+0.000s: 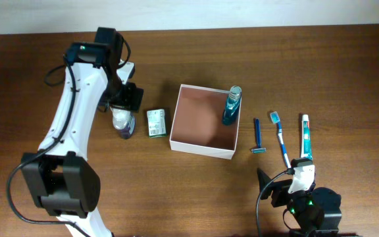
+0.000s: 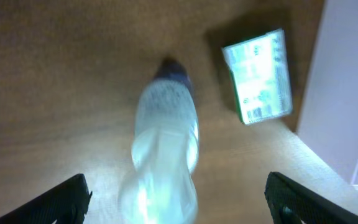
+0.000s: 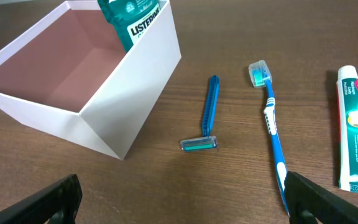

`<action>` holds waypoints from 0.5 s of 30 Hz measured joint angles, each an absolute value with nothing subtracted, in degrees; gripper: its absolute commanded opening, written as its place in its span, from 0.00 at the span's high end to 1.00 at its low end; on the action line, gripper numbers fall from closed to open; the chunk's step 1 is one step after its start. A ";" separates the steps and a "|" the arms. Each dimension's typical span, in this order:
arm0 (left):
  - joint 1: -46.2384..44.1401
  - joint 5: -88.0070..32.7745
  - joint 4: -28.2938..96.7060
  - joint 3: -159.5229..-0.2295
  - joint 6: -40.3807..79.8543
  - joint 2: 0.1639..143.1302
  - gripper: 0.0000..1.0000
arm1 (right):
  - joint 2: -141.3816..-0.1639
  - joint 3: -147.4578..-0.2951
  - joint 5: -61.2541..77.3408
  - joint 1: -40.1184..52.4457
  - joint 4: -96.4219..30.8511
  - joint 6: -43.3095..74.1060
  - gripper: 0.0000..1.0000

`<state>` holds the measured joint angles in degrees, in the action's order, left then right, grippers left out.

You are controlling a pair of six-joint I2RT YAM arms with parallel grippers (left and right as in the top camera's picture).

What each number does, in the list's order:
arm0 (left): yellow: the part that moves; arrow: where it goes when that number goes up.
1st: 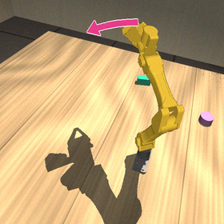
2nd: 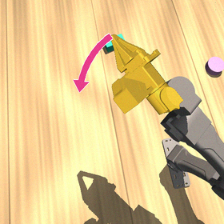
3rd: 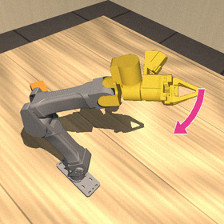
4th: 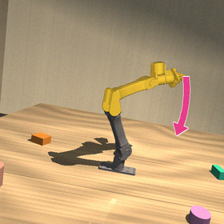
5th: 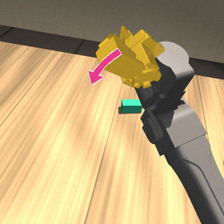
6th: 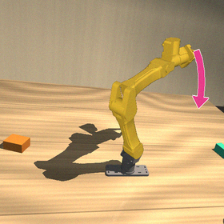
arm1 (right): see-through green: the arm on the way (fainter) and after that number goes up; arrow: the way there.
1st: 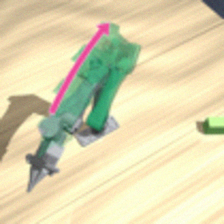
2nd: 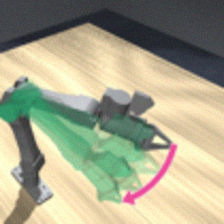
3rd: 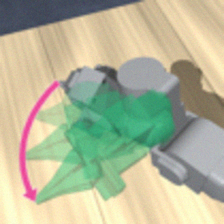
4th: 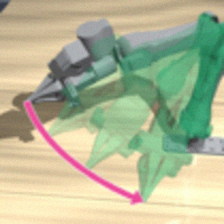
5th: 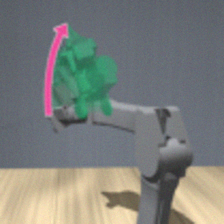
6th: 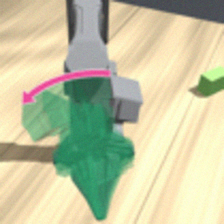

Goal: Pack container
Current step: 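Move the left gripper to the clear soap dispenser and grasp it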

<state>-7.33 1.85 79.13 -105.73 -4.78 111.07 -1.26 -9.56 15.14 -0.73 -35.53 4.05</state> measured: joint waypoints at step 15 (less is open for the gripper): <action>-6.02 2.42 69.45 -92.99 -5.63 111.07 0.68 | -1.28 -9.56 15.14 -0.73 -35.51 4.08 0.01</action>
<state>-6.02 2.42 69.45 -92.99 -5.63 111.07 -1.28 -9.56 15.14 -0.73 -35.51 4.08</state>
